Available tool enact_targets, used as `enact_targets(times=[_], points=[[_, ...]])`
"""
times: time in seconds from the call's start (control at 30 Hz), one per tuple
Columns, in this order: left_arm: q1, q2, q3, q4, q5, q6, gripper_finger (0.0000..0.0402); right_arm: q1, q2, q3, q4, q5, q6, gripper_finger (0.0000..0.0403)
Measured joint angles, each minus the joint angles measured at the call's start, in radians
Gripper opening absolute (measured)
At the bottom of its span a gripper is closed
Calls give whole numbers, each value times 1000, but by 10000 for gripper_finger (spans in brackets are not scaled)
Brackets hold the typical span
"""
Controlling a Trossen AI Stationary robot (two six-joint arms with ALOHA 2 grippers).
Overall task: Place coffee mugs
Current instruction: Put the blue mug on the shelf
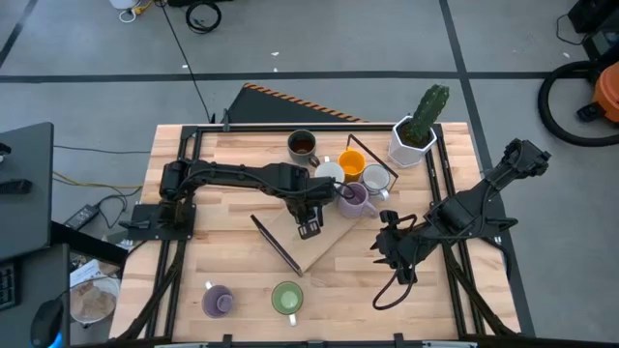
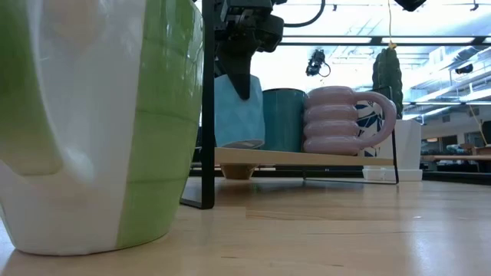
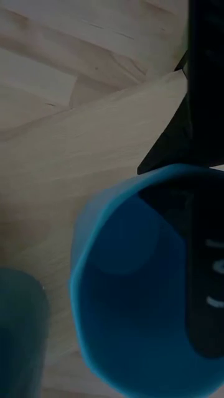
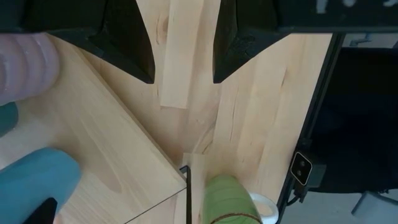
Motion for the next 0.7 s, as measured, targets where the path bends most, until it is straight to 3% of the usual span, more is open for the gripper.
enact_targets(times=[0.7], points=[[0, 0, 0, 26, 0, 8, 34, 0, 0, 0, 0, 0, 0, 168]])
